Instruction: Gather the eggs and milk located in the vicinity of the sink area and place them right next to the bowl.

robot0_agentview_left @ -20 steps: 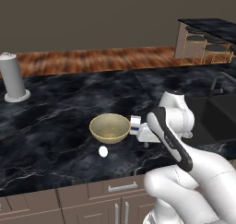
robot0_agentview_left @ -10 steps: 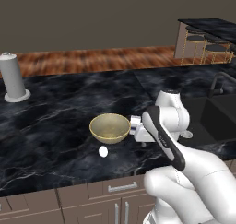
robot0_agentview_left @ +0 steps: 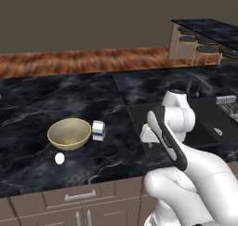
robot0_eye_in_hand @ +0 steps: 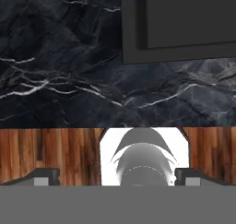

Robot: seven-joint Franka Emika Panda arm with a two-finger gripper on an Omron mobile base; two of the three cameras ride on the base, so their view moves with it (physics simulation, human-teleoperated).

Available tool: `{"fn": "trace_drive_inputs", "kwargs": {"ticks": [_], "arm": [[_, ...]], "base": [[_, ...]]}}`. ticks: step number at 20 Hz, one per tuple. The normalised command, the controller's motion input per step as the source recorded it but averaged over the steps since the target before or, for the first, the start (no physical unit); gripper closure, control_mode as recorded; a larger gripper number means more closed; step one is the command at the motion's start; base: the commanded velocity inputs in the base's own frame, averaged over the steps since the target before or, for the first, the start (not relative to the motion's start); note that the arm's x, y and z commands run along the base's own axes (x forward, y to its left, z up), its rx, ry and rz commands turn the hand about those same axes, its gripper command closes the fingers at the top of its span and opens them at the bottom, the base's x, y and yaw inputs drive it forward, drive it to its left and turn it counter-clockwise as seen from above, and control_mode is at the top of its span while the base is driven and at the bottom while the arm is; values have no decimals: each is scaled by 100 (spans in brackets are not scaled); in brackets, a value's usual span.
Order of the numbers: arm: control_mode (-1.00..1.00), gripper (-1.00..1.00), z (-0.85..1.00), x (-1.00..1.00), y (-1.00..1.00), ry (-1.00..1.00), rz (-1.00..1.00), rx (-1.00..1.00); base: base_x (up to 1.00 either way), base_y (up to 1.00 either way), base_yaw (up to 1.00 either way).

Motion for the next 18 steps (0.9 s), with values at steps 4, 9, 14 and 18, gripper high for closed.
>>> {"fn": "trace_drive_inputs", "kwargs": {"ticks": [4,9,14,18], "arm": [[100,-100,0,0,0,0,0,0],[100,-100,0,0,0,0,0,0],[100,-100,0,0,0,0,0,0],[100,-100,0,0,0,0,0,0]], "base": [[-1,-100,2],[0,-100,2],[0,-100,1],[0,-100,2]]}}
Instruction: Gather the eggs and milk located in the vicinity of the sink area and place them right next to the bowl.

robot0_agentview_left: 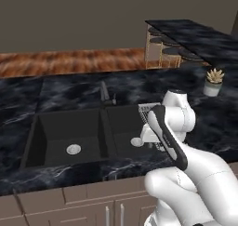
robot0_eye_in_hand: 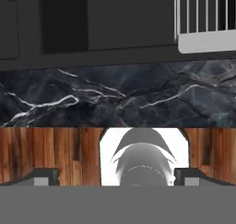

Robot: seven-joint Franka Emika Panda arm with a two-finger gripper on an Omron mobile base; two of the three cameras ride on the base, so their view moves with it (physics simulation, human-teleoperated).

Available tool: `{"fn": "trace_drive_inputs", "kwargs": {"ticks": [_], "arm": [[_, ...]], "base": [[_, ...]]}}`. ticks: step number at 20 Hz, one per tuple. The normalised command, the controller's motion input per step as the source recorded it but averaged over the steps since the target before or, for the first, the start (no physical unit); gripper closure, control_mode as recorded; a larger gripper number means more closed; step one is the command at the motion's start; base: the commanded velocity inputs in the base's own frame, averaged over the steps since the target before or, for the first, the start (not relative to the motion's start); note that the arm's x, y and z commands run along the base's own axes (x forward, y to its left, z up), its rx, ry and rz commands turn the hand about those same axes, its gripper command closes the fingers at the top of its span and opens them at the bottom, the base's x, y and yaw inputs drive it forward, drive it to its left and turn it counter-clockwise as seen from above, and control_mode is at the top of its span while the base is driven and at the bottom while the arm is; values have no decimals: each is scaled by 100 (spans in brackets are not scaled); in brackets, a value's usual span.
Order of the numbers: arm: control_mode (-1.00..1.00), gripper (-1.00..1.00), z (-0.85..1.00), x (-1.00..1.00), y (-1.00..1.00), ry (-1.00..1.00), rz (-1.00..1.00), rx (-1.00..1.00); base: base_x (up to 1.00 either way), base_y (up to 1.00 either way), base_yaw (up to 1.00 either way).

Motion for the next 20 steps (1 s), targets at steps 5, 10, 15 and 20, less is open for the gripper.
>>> {"fn": "trace_drive_inputs", "kwargs": {"ticks": [5,10,15,20], "arm": [[100,-100,0,0,0,0,0,0],[100,-100,0,0,0,0,0,0],[100,-100,0,0,0,0,0,0],[-100,-100,0,0,-4,0,0,0]], "base": [[0,-100,1],[0,-93,1],[0,-66,1],[0,-12,0]]}}
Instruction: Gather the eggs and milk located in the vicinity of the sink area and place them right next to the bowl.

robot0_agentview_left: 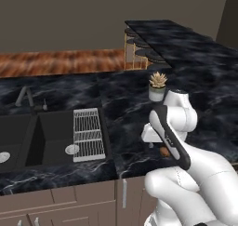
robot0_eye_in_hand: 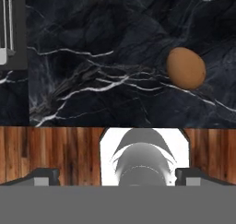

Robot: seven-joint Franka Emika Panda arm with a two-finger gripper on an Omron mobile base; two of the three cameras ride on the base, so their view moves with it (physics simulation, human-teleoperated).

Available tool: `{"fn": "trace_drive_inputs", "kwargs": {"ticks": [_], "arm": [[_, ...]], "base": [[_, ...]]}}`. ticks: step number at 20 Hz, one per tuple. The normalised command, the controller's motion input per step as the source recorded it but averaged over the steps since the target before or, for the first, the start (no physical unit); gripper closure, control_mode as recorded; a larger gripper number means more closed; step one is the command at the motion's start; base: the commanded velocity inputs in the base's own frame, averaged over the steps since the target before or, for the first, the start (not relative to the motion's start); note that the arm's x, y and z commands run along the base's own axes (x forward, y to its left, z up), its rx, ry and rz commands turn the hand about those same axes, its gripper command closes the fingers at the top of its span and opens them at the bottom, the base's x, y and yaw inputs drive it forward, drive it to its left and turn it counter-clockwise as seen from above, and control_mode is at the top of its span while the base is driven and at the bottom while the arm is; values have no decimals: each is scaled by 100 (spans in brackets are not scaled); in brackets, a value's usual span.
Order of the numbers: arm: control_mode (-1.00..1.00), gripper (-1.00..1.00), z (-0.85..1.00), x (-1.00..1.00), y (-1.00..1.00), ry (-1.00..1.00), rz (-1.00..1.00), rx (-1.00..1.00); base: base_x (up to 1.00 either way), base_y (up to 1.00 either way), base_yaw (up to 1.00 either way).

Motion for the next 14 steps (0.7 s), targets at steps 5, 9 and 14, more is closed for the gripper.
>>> {"fn": "trace_drive_inputs", "kwargs": {"ticks": [5,9,14], "arm": [[-100,-100,5,3,-15,5,0,-5],[-100,-100,0,32,-70,3,0,-28],[-100,-100,0,72,-79,0,6,-18]], "base": [[0,0,0],[0,0,0],[0,0,0]]}}
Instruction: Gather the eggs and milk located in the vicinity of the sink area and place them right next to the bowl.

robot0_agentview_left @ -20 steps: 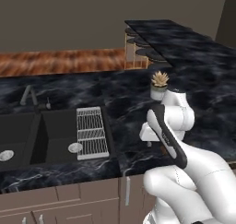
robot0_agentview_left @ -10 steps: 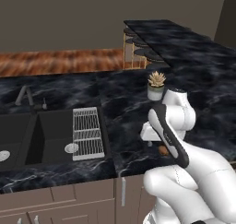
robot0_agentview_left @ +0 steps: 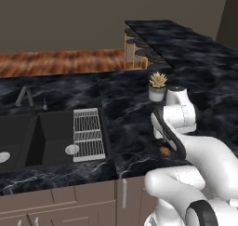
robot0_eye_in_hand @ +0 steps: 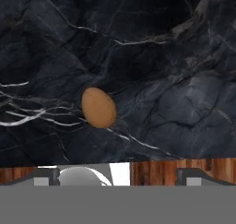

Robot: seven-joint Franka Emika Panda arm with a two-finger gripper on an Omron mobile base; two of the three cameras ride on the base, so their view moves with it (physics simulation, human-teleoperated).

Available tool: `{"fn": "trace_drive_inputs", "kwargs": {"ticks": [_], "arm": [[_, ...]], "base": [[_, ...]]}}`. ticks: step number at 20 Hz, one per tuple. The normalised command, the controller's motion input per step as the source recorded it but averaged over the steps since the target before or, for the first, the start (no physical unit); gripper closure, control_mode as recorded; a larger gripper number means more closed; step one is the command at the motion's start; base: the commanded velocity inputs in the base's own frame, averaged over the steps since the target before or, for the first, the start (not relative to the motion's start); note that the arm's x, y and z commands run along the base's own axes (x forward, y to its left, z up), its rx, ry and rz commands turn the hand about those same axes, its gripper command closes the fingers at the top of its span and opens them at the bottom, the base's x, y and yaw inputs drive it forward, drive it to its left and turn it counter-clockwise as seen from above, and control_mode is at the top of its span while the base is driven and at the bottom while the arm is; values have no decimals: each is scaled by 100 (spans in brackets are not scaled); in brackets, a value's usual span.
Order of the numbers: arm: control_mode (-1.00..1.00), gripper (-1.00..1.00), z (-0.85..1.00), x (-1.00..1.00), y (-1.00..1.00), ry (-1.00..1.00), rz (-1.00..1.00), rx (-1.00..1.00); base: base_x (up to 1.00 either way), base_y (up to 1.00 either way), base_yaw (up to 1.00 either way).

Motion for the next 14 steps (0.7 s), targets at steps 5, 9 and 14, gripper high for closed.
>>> {"fn": "trace_drive_inputs", "kwargs": {"ticks": [5,9,14], "arm": [[-100,-100,-8,37,-16,-5,5,3],[-100,-100,-15,31,2,-10,2,11],[-100,-100,-26,-8,11,-2,0,7]], "base": [[0,0,0],[0,0,0],[0,0,0]]}}
